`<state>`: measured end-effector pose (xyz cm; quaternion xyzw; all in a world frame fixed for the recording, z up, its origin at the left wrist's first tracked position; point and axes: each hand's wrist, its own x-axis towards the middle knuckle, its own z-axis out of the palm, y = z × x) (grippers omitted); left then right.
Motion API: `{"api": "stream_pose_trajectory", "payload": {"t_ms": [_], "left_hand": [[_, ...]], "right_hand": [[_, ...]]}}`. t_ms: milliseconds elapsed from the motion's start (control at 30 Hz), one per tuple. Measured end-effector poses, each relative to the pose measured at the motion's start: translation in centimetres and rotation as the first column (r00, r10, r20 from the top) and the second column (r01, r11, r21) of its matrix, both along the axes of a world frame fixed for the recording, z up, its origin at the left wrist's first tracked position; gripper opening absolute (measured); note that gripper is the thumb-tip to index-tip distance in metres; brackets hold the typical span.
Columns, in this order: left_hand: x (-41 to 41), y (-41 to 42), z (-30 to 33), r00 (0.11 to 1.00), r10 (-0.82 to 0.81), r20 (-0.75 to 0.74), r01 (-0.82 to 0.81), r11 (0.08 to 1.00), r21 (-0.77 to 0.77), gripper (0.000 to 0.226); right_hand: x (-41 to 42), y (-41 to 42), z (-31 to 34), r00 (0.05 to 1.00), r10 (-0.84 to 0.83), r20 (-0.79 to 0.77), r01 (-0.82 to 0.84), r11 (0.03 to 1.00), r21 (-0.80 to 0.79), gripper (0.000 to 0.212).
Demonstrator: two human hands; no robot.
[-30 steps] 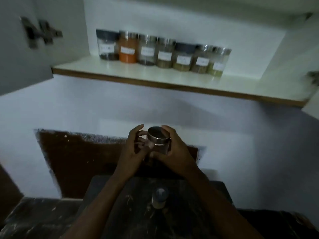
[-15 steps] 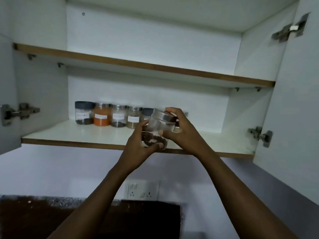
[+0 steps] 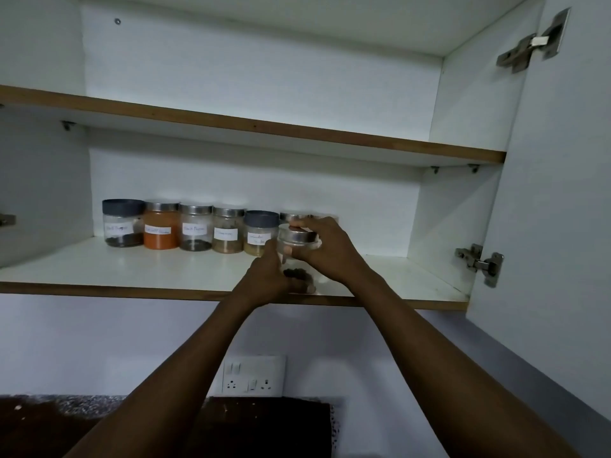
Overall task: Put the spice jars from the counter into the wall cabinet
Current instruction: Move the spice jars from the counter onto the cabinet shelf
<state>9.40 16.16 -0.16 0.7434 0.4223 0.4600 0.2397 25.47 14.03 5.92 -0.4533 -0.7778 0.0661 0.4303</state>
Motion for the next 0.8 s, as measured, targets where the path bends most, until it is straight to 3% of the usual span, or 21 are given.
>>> {"api": "stream_pose_trajectory", "payload": {"t_ms": [233, 333, 433, 600, 733, 800], "left_hand": [[-0.6, 1.1, 0.3, 1.0, -0.029, 0.001, 0.029, 0.989, -0.145, 0.085], [-0.2, 1.5, 0.5, 1.0, -0.004, -0.026, 0.002, 0.995, -0.105, 0.08], [0.6, 1.8, 0.9, 0.998, -0.007, -0.069, 0.004, 0.999, -0.043, 0.078], [1.1, 2.3, 1.3, 0.997, -0.046, -0.065, 0.042, 0.997, -0.063, 0.069], [1.0, 2.8, 1.8, 0.998, -0.041, -0.055, 0.031, 0.984, -0.175, 0.089], [1.2, 3.0, 1.9, 0.998, -0.022, -0.065, 0.009, 0.981, -0.195, 0.087]], "right_hand": [[1.7, 0.4, 1.1, 0.995, 0.071, 0.076, -0.066, 0.996, -0.066, 0.043], [1.5, 0.6, 1.1, 0.996, 0.028, 0.09, -0.029, 1.0, 0.011, 0.035], [1.3, 0.6, 1.1, 0.995, -0.069, 0.074, 0.066, 0.996, 0.052, 0.041], [2.7, 0.7, 1.7, 0.993, -0.03, 0.115, 0.022, 0.997, 0.07, 0.032], [3.1, 0.8, 1.5, 0.992, -0.035, 0.12, 0.027, 0.997, 0.067, 0.038], [3.0, 1.1, 1.2, 0.989, -0.085, 0.117, 0.072, 0.992, 0.107, 0.038]]}}
